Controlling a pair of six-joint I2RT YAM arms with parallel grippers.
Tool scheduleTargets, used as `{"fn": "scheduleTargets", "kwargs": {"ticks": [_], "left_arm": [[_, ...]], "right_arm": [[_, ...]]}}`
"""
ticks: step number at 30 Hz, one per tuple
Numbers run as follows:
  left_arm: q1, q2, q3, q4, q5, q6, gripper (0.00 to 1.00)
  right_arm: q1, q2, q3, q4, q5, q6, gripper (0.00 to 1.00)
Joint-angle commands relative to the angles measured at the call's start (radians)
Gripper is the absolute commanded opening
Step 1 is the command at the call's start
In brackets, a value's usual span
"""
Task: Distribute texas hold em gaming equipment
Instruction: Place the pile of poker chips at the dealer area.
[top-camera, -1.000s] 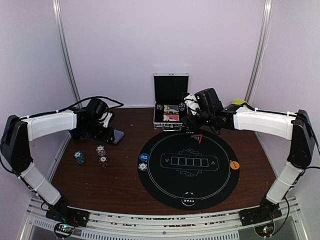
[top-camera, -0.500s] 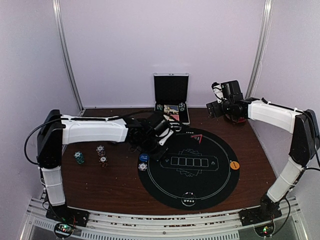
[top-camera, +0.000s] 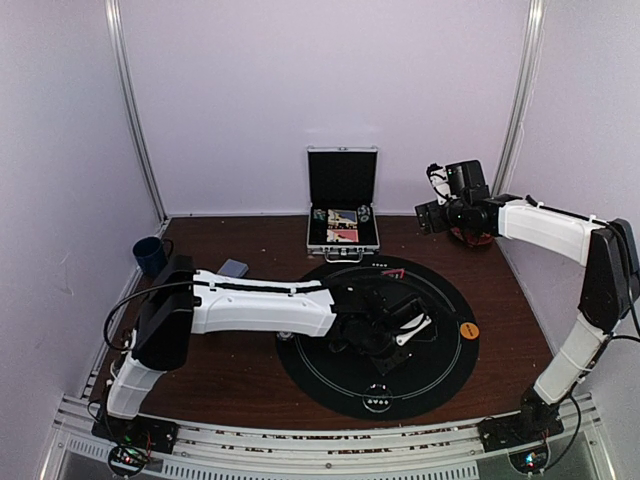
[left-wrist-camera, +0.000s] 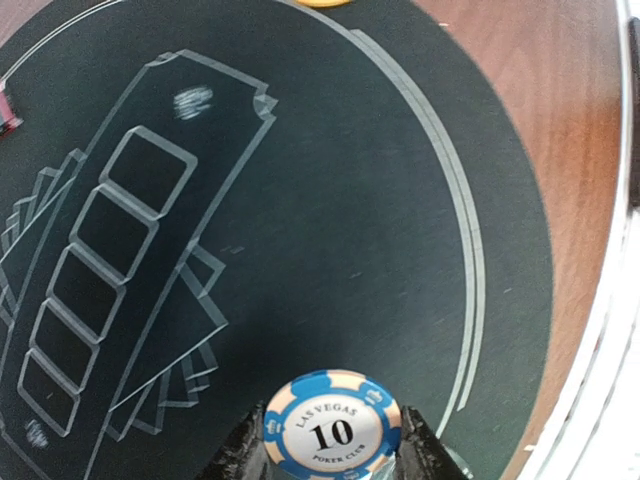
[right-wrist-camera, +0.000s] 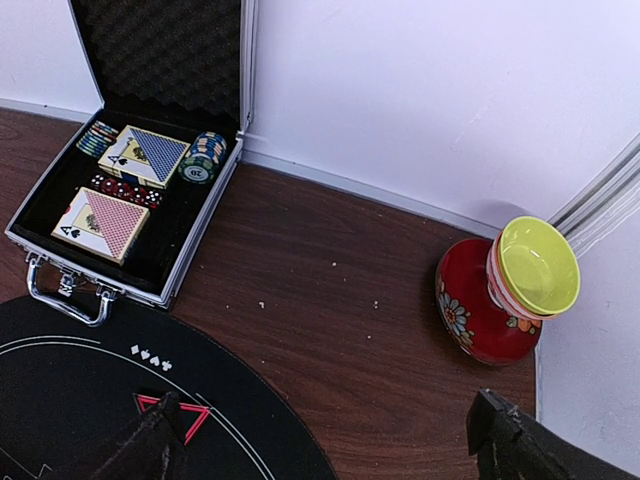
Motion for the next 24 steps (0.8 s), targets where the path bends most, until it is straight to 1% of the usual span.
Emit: {"fn": "scheduleTargets", "kwargs": {"ticks": [1,8,17,24], "left_arm": [[-0.029,0.052,0.081,-0.007,0.032,0.031,0.26],[-0.071,0.084,0.088,-0.044,0.023,0.046,0.26],[-0.114,0.098,0.09,-0.056,0.081,0.104,0.26],[-0.128,0.114,0.094,-0.062,0.098,0.12,0.26]], "right_arm": [[-0.007,-0.023,-0.011,0.002,-0.013,0.008,1.0],[-0.007,-0.021,-0.011,0.001,-0.023,0.008,1.0],[-0.009,-0.017,-0.009,-0.002,-0.03,0.005,1.0],[-0.007,-0.014,-0.009,-0.002,-0.035,0.005,1.0]]}}
